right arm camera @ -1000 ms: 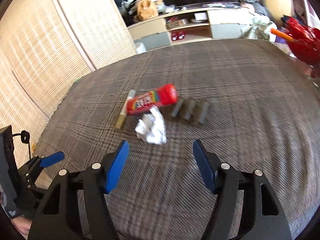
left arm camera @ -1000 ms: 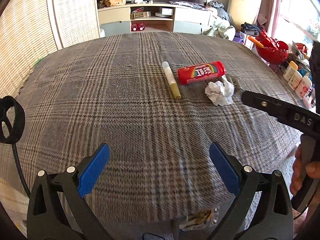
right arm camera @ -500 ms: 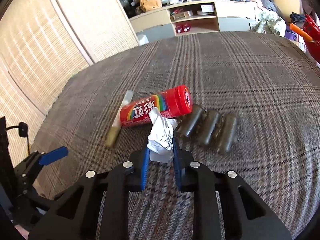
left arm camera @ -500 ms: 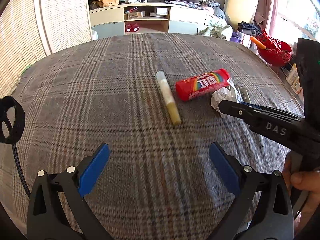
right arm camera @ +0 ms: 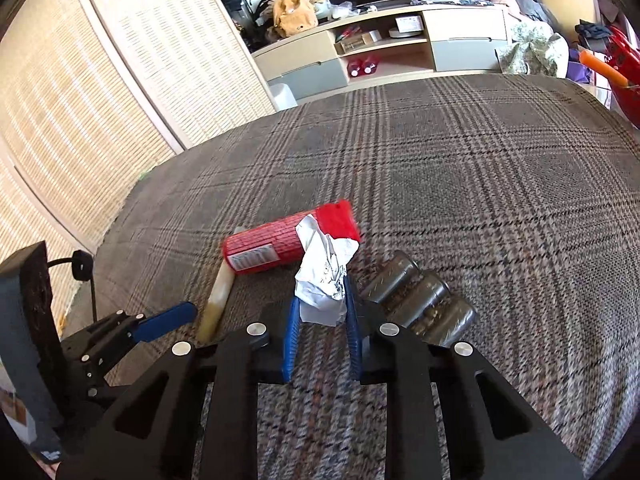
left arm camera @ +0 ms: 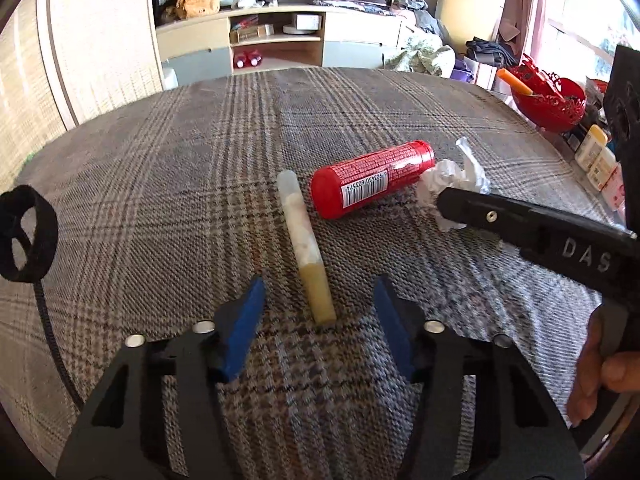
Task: Collect trash
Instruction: 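Grasp the crumpled tissue with the right tool while the left tool grasps the glue stick, then carry the tissue and glue stick down to the dark bin and open both tools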
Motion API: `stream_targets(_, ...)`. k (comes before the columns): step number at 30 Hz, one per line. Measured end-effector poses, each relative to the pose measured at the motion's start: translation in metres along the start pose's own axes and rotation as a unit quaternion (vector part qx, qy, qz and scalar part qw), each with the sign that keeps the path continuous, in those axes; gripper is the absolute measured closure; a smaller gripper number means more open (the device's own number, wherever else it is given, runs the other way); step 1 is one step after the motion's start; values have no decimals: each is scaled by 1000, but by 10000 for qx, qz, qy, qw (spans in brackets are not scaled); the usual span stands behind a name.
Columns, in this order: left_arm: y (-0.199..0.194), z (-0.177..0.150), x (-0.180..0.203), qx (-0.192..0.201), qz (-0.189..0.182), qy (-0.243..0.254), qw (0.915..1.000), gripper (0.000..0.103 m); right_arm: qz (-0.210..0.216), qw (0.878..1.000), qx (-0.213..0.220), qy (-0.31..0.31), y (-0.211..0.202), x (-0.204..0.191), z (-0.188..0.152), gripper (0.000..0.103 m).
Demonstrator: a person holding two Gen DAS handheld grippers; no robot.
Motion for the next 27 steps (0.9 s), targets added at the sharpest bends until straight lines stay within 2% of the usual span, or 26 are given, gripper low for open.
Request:
stream_targets(2,0,0,-4,68,75,-5,9999,69,-35,10000,27,29,-1,7,3,81)
stream_targets(3,-1,0,-6,93,71,-29,9999,83,-59,10000,41,44,-1,9,4,81)
stream_targets(4,-1,0,-7,88,69,-47,9999,90,-75,9999,44,50,-1,11,4,81)
stream_targets(11,-9,-7,-3,100,68,160,9998,92,-139,9999,20,85,-11,14,-5,81)
stream_targets(15,-19,-15,9,69,-220,179,9996,92,-177,9998,18,94,-22,15,-10,81)
stream_targets(21,-44,-28,30,75,-249,355,9990,92,-273,9995,43,140,-46,15,-20,81)
stream_targets(27,-79,-39,44,115,-306,329,9989,92,-303,9993,68,217,-76,15,-35,81)
Point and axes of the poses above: each gripper's, at about its wrist camera, not at the fingertips, and y roughly the way its jaws point, x to its right, z to its top, the point moved 10 cm from there along y, roughly the way its jaws point, and after that the axes turned 4 degrees about x, right-handed, at the moved point
